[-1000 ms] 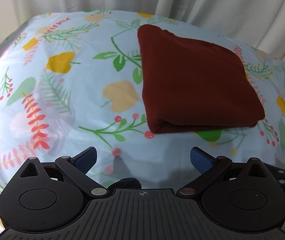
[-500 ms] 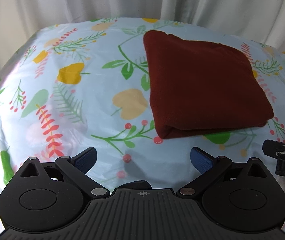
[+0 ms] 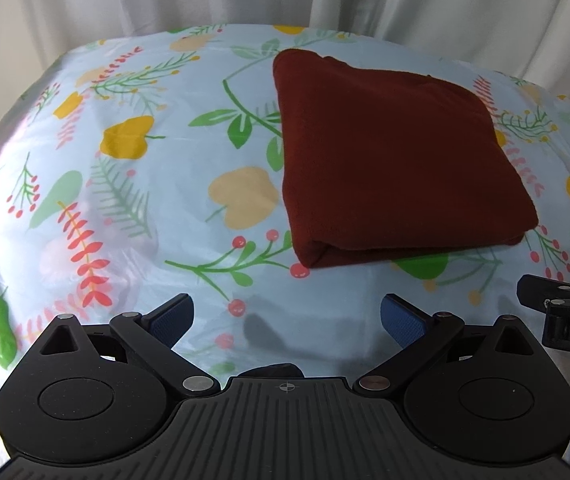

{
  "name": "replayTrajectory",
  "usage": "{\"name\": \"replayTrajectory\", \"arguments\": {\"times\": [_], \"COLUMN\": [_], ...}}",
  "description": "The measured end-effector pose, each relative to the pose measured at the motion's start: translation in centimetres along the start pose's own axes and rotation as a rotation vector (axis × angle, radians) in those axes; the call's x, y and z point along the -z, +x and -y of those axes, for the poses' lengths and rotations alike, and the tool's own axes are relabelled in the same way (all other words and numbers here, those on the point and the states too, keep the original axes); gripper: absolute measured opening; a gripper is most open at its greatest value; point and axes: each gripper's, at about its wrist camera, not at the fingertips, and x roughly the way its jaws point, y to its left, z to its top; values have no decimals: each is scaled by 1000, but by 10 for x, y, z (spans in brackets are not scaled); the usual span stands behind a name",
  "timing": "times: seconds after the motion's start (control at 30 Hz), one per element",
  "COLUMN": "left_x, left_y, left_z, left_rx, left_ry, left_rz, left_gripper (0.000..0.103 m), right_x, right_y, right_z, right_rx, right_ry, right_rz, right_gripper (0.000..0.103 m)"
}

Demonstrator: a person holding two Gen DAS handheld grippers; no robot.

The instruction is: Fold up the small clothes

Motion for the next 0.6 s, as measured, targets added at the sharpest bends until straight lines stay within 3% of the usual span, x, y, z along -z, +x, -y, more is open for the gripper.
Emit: {"name": "replayTrajectory", "arguments": {"times": [0.6], "left_x": [1], "left_y": [-1], "left_z": [4], "left_rx": [3], "left_ry": [9], "left_rz": [-5], "left_gripper": [102], "right_x": [-1], "right_y": [-1], "right_z": [2], "right_rx": [-1], "right_ry": [5], "right_rz": [-4], "right_gripper": [99]}}
